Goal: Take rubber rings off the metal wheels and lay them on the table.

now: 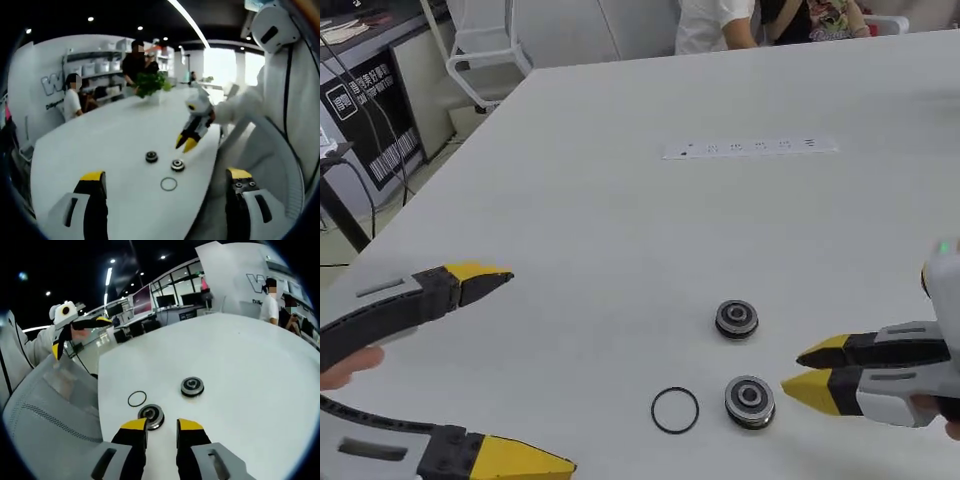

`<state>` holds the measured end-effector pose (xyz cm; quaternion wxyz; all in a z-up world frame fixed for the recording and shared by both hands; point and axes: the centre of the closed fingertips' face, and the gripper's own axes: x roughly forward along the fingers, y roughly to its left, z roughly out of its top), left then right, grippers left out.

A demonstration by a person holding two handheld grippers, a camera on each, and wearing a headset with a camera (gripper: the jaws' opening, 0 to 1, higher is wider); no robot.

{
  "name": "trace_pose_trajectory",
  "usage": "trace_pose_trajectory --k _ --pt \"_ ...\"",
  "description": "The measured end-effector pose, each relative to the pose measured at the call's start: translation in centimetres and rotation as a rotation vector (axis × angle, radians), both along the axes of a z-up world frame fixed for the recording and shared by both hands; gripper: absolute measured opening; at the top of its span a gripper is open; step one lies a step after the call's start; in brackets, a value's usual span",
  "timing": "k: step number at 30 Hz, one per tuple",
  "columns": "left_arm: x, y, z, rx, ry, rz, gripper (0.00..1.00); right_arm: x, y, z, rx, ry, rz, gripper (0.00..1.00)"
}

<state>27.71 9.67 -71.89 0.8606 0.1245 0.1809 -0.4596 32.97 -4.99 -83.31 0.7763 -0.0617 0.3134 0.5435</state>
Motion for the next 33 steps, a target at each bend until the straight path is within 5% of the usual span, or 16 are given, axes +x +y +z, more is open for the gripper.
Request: trace_pose_trajectory --k 13,21,23,26,30,33 --pt "2.0 -4.8 1.7 -0.021 -0.035 -0.111 0.97 -0.7 0.4 -1.4 -0.018 -0.003 0.036 0.25" --pt "3.4 -7.7 1.1 -0.021 -0.041 -0.156 0.89 -0.9 0.7 -2.0 -0.027 -0.011 0.06 0.26" --pt "4.2 -8.3 0.4 0.02 -0.065 -0.144 0.86 -1.0 0.8 -2.0 -0.024 -0.01 0.062 0.26" --pt "3.8 -9.8 -0.8 0.059 -0.077 -0.203 0.83 -1.1 0.9 -2.4 -0.022 -0.004 0.065 0.26" --pt "3.7 -11.3 -2.9 0.073 -0.031 -0.237 0.67 -1.2 1.3 -2.5 -0.019 -0.008 0.075 0.25" --pt "3.9 -12.2 -4.4 0.072 -0.004 -0.244 0.68 -1.2 1.4 -2.6 -0.027 -0.022 0.087 0.25"
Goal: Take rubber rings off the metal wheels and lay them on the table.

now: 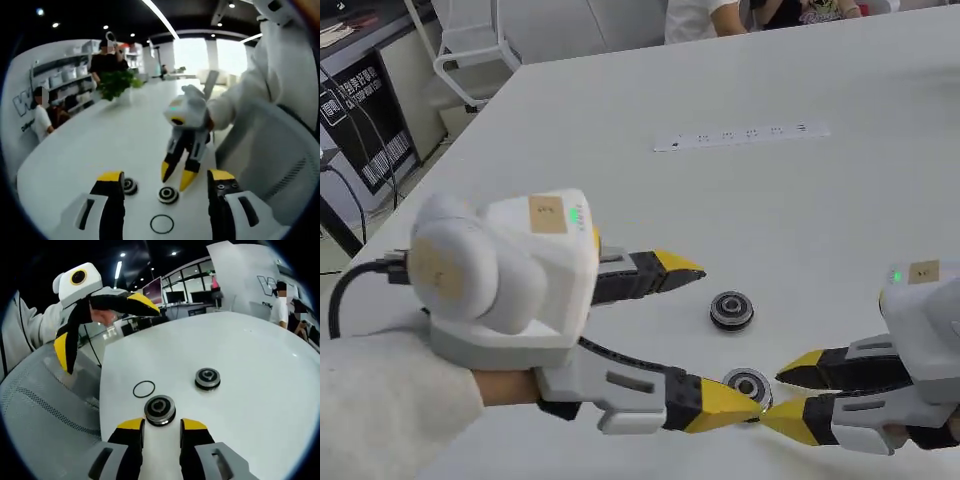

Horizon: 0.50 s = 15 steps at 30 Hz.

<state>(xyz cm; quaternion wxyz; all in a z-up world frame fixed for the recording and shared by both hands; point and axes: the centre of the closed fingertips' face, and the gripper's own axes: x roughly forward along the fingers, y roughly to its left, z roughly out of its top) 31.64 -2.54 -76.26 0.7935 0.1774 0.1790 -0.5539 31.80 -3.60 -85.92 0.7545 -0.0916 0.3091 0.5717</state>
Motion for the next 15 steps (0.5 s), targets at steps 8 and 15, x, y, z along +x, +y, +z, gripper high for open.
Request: trace_pose_trajectory --k 8,15 --pt "1.0 -0.7 -2.6 0.011 0.036 0.007 0.56 0.1 0.0 -0.2 -0.004 -0.01 0.012 0.23" --pt "1.8 -0.2 -5.0 0.032 0.07 0.038 0.46 0.1 0.2 -0.3 0.001 -0.01 0.015 0.23"
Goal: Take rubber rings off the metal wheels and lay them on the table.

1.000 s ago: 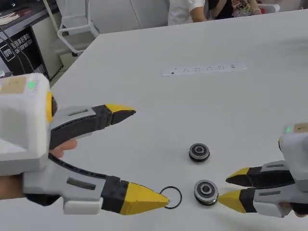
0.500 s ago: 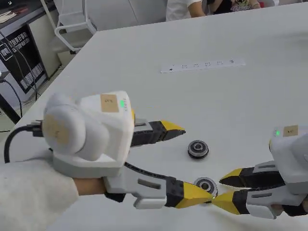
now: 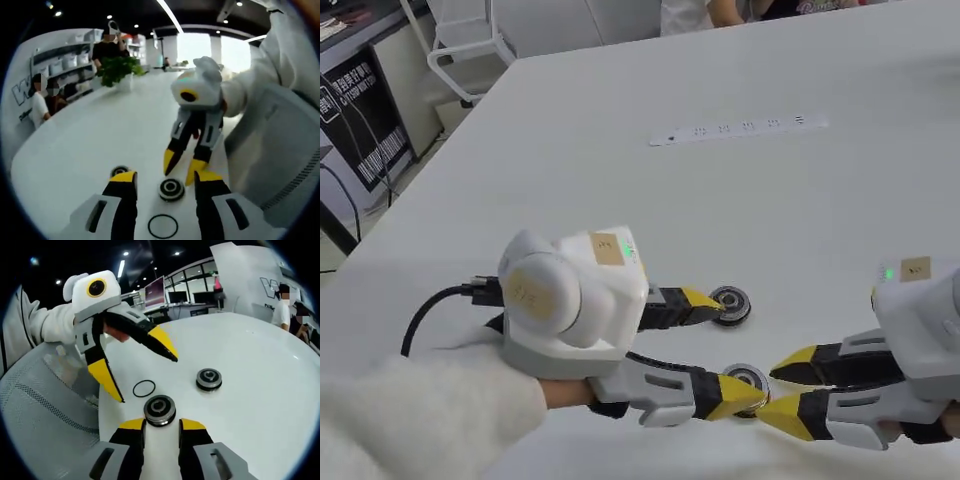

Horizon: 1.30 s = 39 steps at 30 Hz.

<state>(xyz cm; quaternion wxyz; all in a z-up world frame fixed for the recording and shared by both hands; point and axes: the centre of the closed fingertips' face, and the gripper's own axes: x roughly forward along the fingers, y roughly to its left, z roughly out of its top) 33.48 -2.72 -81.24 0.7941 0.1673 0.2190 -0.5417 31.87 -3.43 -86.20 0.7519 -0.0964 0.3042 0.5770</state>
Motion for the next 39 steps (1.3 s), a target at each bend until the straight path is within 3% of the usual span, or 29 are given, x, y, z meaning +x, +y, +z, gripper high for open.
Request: trace_pose_trajectory --k 8,16,19,23,31,35,39 --pt "-0.2 -0.5 -1.7 -0.02 0.013 0.003 0.31 -0.1 0.2 -0.1 0.0 -0.004 0.004 0.22" --pt "-0.3 -0.5 -3.1 0.003 0.018 0.002 0.2 -0.3 0.4 -0.2 -0.001 -0.009 0.012 0.21" --pt "-0.3 -0.5 -3.2 0.002 0.019 0.004 0.18 -0.3 0.5 -0.2 -0.001 -0.011 0.013 0.2" --pt "-0.9 -0.6 -3.7 0.01 0.047 -0.005 0.18 -0.1 0.5 -0.3 0.0 -0.013 0.007 0.19" --pt "-0.6 -0.8 -3.9 0.0 0.029 0.003 0.15 -0.2 0.5 -0.3 0.004 -0.018 0.024 0.18" --pt "-0.3 -0.9 -4.2 -0.002 0.023 0.003 0.14 -0.1 0.3 -0.4 -0.025 -0.075 0.054 0.15" --pt "-0.2 -1.0 -4.2 -0.008 0.026 0.007 0.14 -0.1 0.0 -0.4 -0.031 -0.073 0.052 0.1"
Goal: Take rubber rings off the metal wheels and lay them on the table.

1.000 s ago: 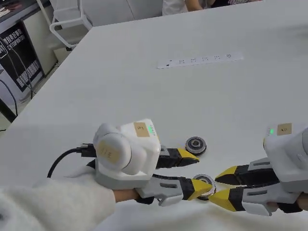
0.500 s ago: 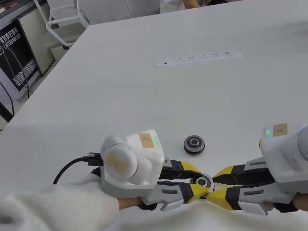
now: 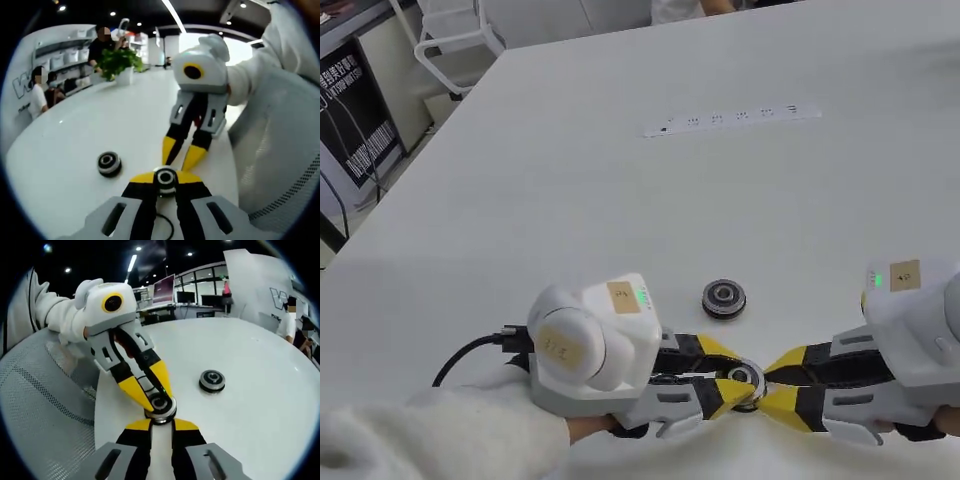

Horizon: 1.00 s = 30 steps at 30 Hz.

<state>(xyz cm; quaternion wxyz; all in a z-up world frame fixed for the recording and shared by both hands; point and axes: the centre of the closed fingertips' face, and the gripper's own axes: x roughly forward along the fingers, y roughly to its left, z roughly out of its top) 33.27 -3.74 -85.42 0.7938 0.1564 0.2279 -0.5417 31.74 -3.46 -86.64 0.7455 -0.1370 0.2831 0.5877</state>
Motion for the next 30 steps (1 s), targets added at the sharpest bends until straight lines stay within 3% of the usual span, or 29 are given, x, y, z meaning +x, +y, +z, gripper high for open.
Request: trace_pose_trajectory --k 3,5,14,17,19,22,23,25,27,29,30 --pt "0.0 0.0 0.1 -0.002 0.001 0.002 0.14 0.1 -0.2 -0.1 -0.016 -0.013 0.007 0.05" --pt "0.0 0.0 0.2 -0.004 0.002 0.004 0.14 0.3 -0.3 -0.1 -0.034 -0.051 0.015 0.0" --pt "0.0 0.0 0.4 -0.02 0.012 0.016 0.14 0.9 -0.2 -0.2 -0.044 -0.077 -0.044 0.0" --pt "0.0 0.1 0.5 -0.022 0.009 0.015 0.14 1.1 -0.3 -0.3 -0.043 -0.032 -0.096 0.0" --pt "-0.1 0.1 0.5 -0.023 0.005 0.016 0.14 1.3 -0.4 -0.3 -0.02 0.06 -0.186 0.0" --pt "0.0 0.0 0.6 -0.024 0.001 0.014 0.14 1.2 -0.4 -0.2 0.033 0.122 -0.189 0.0" --pt "-0.1 0.0 0.6 -0.027 0.003 0.011 0.14 1.4 -0.6 -0.2 0.025 0.118 -0.163 0.0" --pt "-0.3 -0.2 0.6 -0.027 -0.004 0.007 0.14 1.1 -0.7 -0.2 0.03 0.175 -0.172 0.0" --pt "-0.3 -0.1 0.6 -0.024 -0.008 0.003 0.14 1.2 -0.7 -0.3 0.042 0.203 -0.178 0.0" --pt "-0.3 -0.1 0.6 -0.023 -0.011 0.001 0.14 1.3 -0.7 -0.2 0.073 0.289 -0.236 0.0" --pt "-0.3 -0.1 0.6 -0.023 -0.012 0.0 0.14 1.3 -0.7 -0.2 0.084 0.295 -0.242 0.0"
